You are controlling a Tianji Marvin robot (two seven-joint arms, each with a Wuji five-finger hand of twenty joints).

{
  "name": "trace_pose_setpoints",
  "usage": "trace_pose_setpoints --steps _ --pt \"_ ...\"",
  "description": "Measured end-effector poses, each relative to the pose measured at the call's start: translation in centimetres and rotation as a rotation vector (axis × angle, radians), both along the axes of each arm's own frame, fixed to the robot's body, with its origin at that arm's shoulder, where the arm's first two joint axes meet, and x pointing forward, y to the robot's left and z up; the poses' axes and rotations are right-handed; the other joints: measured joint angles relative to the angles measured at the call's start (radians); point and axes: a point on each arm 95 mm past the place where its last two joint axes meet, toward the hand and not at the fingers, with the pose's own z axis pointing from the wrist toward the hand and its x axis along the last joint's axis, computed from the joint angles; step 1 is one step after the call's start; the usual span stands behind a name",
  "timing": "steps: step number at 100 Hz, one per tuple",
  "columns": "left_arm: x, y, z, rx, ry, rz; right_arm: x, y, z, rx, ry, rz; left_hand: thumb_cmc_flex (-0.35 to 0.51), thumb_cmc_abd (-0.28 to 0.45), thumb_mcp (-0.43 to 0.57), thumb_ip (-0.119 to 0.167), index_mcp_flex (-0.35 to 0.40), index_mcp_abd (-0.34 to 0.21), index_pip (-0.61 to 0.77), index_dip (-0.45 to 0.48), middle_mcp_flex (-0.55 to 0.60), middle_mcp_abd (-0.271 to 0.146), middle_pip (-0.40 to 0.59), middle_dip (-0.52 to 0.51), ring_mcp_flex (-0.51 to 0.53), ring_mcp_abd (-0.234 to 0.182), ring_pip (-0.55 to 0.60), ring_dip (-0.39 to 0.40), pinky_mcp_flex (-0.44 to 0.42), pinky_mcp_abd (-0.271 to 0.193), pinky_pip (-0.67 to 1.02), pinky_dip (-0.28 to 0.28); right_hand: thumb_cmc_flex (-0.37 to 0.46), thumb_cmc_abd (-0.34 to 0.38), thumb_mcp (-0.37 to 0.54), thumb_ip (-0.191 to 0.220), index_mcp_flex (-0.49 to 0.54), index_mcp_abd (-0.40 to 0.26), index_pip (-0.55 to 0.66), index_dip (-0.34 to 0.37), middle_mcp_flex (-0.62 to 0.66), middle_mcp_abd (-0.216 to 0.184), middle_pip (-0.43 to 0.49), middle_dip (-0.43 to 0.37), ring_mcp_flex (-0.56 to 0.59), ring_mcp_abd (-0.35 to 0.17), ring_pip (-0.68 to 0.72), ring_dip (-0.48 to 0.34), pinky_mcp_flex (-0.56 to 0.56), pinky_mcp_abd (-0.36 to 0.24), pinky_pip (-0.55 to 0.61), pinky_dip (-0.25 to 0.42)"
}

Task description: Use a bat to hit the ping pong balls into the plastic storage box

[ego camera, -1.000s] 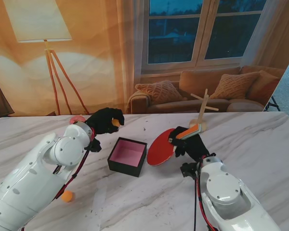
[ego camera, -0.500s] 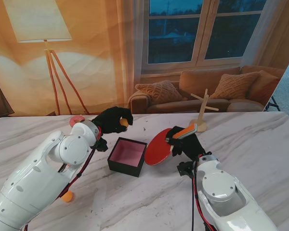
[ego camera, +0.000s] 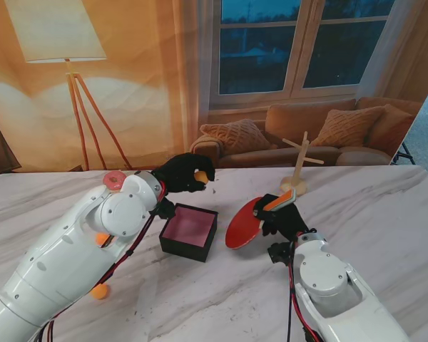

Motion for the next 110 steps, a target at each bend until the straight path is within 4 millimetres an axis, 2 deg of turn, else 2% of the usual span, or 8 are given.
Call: trace_pose_setpoints --steps 32,60,76,87,97,105,110 --pt "0.1 -2.3 0.5 -0.02 0.011 -0.061 0.3 -0.5 -0.4 0.002 0.004 -0.015 0.0 0.002 -0.011 0.0 0.0 0.0 -0.005 0.0 0.003 0.006 -0.001 0.0 0.009 0.0 0.002 -0.001 0.008 0.0 0.0 0.0 0.0 0.0 0.0 -0.001 0.0 -0.004 0.0 0.007 0.0 -0.003 -0.003 0.001 -0.006 0.0 0.0 0.0 -0.008 -0.006 -0.003 0.0" --pt "-0.3 -3.2 0.6 -0.041 0.016 -0.086 0.5 -0.4 -0.3 0.018 -0.007 -0.014 0.0 0.011 -0.021 0.0 0.0 0.0 -0.017 0.0 0.003 0.009 -0.003 0.0 0.009 0.0 0.004 -0.003 0.008 0.001 0.0 0.0 0.0 0.0 0.0 -0.002 0.0 -0.008 0.0 0.011 0.0 -0.004 -0.004 0.003 -0.007 0.0 0.0 0.002 -0.008 -0.007 -0.004 0.0" --pt "-0.4 -3.6 0.6 -0.055 0.021 -0.095 0.7 -0.2 -0.2 0.035 -0.017 -0.011 0.0 0.012 -0.021 0.0 0.0 0.0 -0.028 0.001 0.002 0.009 -0.004 -0.002 0.009 0.0 0.0 -0.038 0.008 0.001 -0.027 -0.01 0.0 0.0 -0.002 -0.002 0.0 -0.009 0.0 0.011 0.0 -0.005 -0.005 0.007 -0.012 0.0 0.0 0.002 -0.011 -0.007 -0.006 0.0" --pt "-0.5 -3.9 0.7 -0.056 0.025 -0.106 0.7 0.0 -0.1 0.055 -0.018 -0.01 0.013 0.016 -0.026 0.0 0.0 0.002 -0.036 0.005 -0.001 0.006 -0.012 -0.051 -0.04 0.001 -0.027 -0.087 -0.07 0.012 -0.1 -0.025 0.0 0.0 -0.003 -0.002 0.0 -0.009 0.0 0.012 0.0 -0.006 -0.008 0.009 -0.015 0.0 0.0 0.002 -0.013 -0.008 -0.007 0.0" --pt "-0.7 -4.3 0.7 -0.051 0.027 -0.124 0.7 0.2 0.2 0.07 -0.026 -0.008 0.023 0.036 -0.05 0.001 -0.003 0.005 -0.066 0.005 -0.002 -0.001 -0.013 -0.128 -0.082 0.001 -0.055 -0.175 -0.163 0.027 -0.184 -0.026 0.0 0.0 -0.004 -0.002 0.0 -0.009 0.0 0.012 0.0 -0.007 -0.01 0.011 -0.015 0.0 0.0 0.002 -0.013 -0.008 -0.007 0.0" --pt "-0.7 -4.4 0.6 -0.048 0.033 -0.134 0.7 0.5 0.7 0.081 -0.041 -0.002 0.023 0.06 -0.067 0.002 -0.004 0.011 -0.112 0.005 -0.002 -0.002 -0.011 -0.233 -0.104 0.001 -0.1 -0.222 -0.239 0.05 -0.257 -0.026 0.0 0.0 -0.004 -0.002 0.0 -0.009 0.0 0.012 0.0 -0.007 -0.01 0.011 -0.015 -0.001 0.0 0.002 -0.013 -0.008 -0.008 0.0" --pt "-0.8 -4.5 0.6 -0.049 0.041 -0.139 0.7 0.6 1.0 0.087 -0.054 0.003 0.017 0.071 -0.08 0.011 0.008 0.018 -0.141 0.001 0.001 -0.015 -0.009 -0.294 -0.131 0.024 -0.139 -0.256 -0.283 0.073 -0.301 -0.026 0.0 0.0 -0.005 -0.002 0.0 -0.009 0.0 0.012 0.0 -0.007 -0.01 0.011 -0.015 -0.001 0.0 0.002 -0.013 -0.008 -0.008 0.0"
